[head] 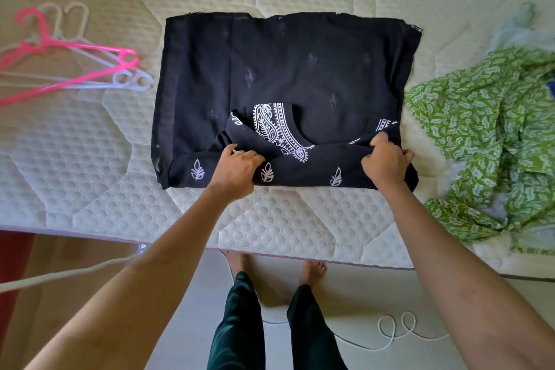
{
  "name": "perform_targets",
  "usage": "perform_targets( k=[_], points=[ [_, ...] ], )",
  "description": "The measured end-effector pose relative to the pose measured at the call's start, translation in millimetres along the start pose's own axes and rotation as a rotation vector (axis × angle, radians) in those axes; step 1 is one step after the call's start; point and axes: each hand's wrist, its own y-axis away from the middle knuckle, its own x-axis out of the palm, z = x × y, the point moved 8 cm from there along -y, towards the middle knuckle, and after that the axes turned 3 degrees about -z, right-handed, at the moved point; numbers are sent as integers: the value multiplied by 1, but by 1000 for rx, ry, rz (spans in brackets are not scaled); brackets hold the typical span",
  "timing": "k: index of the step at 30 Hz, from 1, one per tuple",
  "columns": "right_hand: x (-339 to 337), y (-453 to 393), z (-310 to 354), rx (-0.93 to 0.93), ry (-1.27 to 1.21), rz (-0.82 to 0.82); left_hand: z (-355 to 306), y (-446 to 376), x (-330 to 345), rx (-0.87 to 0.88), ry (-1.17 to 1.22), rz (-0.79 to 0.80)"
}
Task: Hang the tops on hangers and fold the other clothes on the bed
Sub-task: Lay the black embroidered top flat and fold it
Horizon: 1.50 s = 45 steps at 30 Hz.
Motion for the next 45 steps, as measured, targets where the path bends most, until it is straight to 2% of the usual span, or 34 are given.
perform_targets(
  k=[2,4,5,7,8,10,12,15,16,17,22,28,33,38,41,45],
  points=[
    [-6,3,11,-79,59,-88,3,-9,-4,-24,3,13],
    [-12,20,40,-323,34,-209,6,-14,-5,-43,15,43],
    [-8,33,55,-467,5,-216,8,-15,-5,-54,30,64],
    [18,58,74,-655,9,-92,12,-14,-5,-85,77,104],
    [33,67,75,-670,49,-17,14,-13,-5,-99,105,117],
    [51,68,68,-582,102,72,17,-9,-8,-121,135,78],
    [53,61,62,-480,111,87,17,-3,-20,-122,97,-127],
    [47,46,65,-448,108,74,5,16,-44,-40,-54,-592],
    [44,43,68,-456,109,72,-1,20,-44,4,-67,-660],
    [43,41,70,-464,112,67,-4,22,-41,44,-59,-662],
    [41,37,75,-454,123,64,-9,10,-4,87,25,-289],
    [25,24,85,-413,150,88,-2,-15,-3,73,-48,-50],
    [18,6,90,-376,199,203,13,-25,-15,25,-133,44],
    [9,-12,88,-315,176,223,43,-41,-30,-103,-86,155],
    [-7,-26,91,-278,116,92,63,-54,-39,-219,-16,168],
    [-20,-30,96,-285,157,-69,74,-69,-40,-302,52,125]
  ],
)
